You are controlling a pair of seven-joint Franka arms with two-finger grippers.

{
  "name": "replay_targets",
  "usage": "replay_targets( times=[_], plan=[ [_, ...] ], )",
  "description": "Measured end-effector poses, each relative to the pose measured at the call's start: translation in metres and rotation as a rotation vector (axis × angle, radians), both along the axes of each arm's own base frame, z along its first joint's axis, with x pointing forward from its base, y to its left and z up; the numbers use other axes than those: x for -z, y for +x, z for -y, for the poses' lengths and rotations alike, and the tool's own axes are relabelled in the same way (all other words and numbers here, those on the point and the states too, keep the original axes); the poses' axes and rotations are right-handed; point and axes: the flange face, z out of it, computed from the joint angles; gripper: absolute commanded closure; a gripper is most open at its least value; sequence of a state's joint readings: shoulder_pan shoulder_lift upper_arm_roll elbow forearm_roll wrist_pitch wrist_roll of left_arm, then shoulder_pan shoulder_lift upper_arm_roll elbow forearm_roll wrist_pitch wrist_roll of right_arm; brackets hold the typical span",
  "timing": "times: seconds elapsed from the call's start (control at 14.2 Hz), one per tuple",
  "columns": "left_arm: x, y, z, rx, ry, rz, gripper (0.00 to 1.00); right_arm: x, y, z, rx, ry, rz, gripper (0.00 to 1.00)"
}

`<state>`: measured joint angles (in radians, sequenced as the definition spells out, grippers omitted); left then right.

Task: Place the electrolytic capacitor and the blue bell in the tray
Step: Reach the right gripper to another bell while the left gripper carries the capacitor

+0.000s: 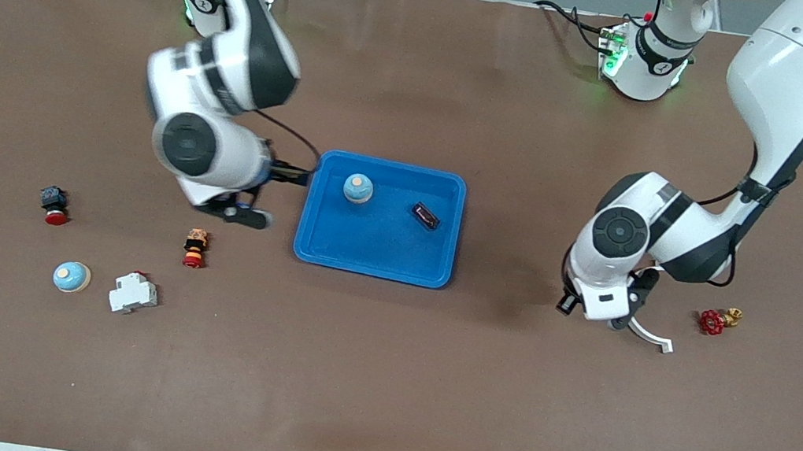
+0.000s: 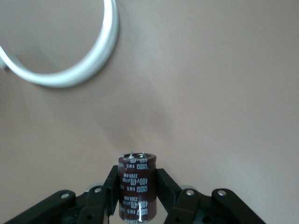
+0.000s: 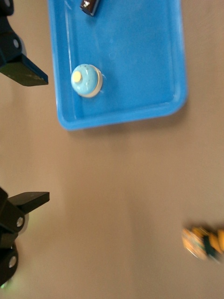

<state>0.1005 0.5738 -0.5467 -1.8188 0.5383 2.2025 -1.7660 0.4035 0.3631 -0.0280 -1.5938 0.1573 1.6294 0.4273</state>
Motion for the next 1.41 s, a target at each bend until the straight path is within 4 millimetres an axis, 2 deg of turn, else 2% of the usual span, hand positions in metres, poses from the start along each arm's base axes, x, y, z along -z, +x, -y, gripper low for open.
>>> replay_targets(
  times=[0.14,0.21,0.35,0.49,0.78,1.06,1.2,1.27,1.34,1.41],
  plan=[
    [-0.01,-0.003,0.046,-0.039,-0.029,0.038,1.0,-0.029,0.027,0.049,-0.105,0.025,0.052,0.0],
    [-0.015,-0.005,0.069,-0.056,-0.047,0.057,1.0,-0.036,0.037,0.073,-0.172,0.011,0.076,0.0],
    [-0.023,-0.007,0.109,-0.077,-0.08,0.084,1.0,-0.035,0.051,0.11,-0.304,-0.041,0.096,0.0],
    [-0.022,-0.012,0.138,-0.093,-0.109,0.088,1.0,-0.024,0.068,0.143,-0.409,-0.057,0.128,0.0],
    [-0.002,-0.026,0.198,-0.084,-0.167,0.069,1.0,0.015,0.101,0.217,-0.594,-0.029,0.182,0.0],
    [0.01,-0.045,0.238,-0.033,-0.197,0.072,1.0,0.057,0.119,0.274,-0.724,-0.027,0.203,0.0],
    [0.022,-0.058,0.253,-0.019,-0.174,0.081,1.0,0.075,0.125,0.294,-0.787,-0.021,0.22,0.0],
    [0.026,-0.063,0.258,-0.022,-0.165,0.086,0.9,0.084,0.128,0.302,-0.818,-0.019,0.232,0.0],
    [0.027,-0.066,0.26,-0.027,-0.16,0.089,0.68,0.095,0.131,0.311,-0.849,-0.018,0.244,0.0],
    [0.028,-0.066,0.261,-0.036,-0.159,0.09,0.38,0.107,0.134,0.32,-0.881,-0.015,0.254,0.0]
  ],
)
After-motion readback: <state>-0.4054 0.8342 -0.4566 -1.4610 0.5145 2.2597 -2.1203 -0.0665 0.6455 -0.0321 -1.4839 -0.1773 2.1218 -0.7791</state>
